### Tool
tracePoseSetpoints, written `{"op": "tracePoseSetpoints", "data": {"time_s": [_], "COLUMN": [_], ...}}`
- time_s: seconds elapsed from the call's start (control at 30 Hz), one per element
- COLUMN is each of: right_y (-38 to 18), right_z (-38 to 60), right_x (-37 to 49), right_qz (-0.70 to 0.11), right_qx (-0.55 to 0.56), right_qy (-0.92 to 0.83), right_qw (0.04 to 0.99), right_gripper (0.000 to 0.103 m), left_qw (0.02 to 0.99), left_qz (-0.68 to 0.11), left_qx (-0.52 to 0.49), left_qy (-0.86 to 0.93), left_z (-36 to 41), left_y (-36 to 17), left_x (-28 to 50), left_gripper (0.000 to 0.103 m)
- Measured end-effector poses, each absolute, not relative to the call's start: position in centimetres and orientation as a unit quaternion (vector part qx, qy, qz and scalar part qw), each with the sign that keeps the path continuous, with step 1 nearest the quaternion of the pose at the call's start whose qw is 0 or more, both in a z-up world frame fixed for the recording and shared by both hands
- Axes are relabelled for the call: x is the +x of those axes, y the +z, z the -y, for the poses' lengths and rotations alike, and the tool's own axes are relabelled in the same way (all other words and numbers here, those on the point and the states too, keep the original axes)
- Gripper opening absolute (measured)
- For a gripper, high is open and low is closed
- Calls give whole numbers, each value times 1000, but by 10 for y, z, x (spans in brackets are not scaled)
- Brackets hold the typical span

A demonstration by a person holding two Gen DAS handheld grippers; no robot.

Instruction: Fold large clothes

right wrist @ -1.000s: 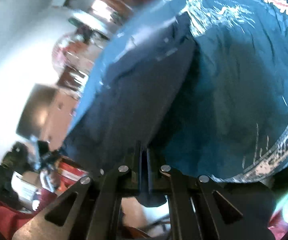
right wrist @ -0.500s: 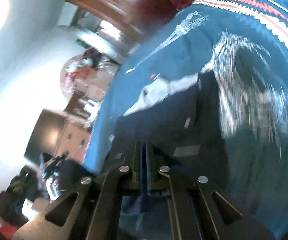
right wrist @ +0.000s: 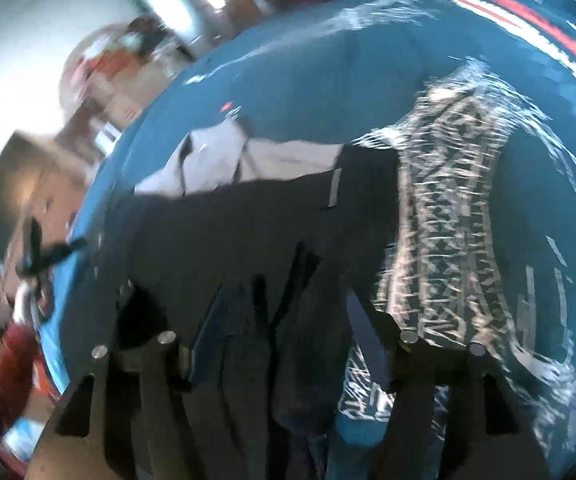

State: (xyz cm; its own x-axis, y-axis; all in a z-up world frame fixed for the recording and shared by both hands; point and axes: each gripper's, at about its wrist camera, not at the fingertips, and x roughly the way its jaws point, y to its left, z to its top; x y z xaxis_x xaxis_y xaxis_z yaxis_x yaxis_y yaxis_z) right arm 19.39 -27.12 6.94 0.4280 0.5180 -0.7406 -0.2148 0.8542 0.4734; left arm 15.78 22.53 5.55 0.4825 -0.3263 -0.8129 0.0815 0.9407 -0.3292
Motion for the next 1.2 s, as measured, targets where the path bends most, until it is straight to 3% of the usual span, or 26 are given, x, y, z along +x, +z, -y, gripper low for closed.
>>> {"op": "tracePoseSetpoints", "data": {"time_s": [0.43, 0.5, 1.13, 1.2], "right_y": [30, 29, 42, 31], "right_z": [205, 205, 184, 175], "right_x": [200, 200, 192, 194], "right_qz": [-508, -507, -498, -510], "right_qx": [59, 63, 21, 1], "right_qy": [241, 242, 274, 270], "right_qw": [825, 825, 823, 817], "right_gripper": [67, 67, 68, 65], "left_qw": [828, 822, 828, 831], "left_qz": [-525, -531, -527, -525], "left_qx": [-47, -32, -27, -23], "left_qy": [-192, -204, -188, -183], "left_z": [-179, -171, -167, -166], "left_y": [38, 34, 28, 28], "left_x": [160, 154, 151, 150], "left_gripper": [58, 47, 30, 20]}}
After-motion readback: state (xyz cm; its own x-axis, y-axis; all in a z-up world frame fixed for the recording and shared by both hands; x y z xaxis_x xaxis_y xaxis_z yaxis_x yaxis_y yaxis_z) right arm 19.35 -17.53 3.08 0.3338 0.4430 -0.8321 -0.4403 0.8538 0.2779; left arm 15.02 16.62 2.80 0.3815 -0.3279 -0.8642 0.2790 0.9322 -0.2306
